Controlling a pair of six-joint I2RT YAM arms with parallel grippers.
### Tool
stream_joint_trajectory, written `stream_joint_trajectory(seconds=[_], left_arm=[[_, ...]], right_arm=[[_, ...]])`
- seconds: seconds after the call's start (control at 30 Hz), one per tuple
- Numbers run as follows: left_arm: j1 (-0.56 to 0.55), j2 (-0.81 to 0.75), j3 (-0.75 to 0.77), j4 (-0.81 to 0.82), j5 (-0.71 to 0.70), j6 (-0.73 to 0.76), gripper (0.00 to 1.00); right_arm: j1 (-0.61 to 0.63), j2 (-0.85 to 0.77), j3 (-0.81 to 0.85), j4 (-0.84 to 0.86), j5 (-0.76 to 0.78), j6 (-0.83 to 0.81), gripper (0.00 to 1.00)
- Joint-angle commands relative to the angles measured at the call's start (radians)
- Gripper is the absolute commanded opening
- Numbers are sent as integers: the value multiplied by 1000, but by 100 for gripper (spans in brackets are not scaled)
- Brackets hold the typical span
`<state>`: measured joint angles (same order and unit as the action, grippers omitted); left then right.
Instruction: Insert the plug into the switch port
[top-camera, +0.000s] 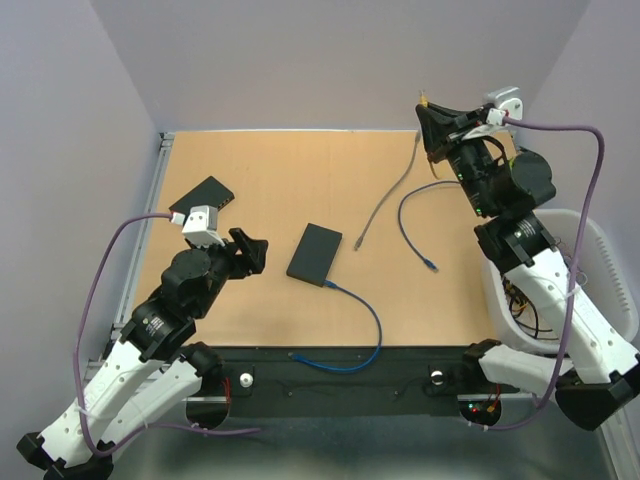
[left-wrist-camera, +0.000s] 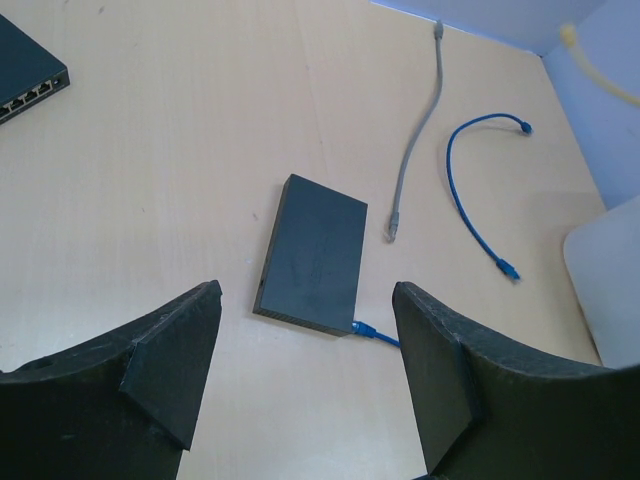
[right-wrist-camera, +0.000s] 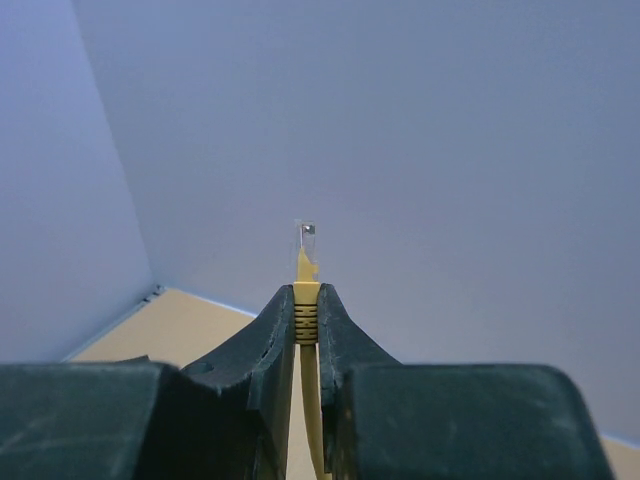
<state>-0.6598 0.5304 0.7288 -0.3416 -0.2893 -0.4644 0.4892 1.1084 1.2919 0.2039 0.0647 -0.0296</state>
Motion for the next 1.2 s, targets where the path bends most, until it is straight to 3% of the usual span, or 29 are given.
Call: stream_joint_trajectory(seconds=[0.0,0.13,0.2,0.37,0.5,0.73,0.87,1.17], left_arm=[[-1,11,-6,23,-16,6,80],[0,8,-3,19,-16,0,80],[-3,-4,6,9,-10,-14,79],[-1,-66,-43,68,54,-82,77],[-1,-29,-114,163,124,-134,75],[-17,146,-239,450,271,-238,73],[-50,230,-247,550,268,-266,73],[-130,339,-226,664,219,-296,73]], right_arm=[[22,-41,16,41,-26,-69,1],[32,-35,-63,-35,-121,-32,0],[45,-48,-195,-31,-129,6,1],[95,-74,-510,80,-97,102,0],[141,-90,-633,167,-95,148,0],[282,-48,-687,201,-16,140,1],[385,-7,-707,235,35,142,0],[483,159,-654,261,142,117,1]])
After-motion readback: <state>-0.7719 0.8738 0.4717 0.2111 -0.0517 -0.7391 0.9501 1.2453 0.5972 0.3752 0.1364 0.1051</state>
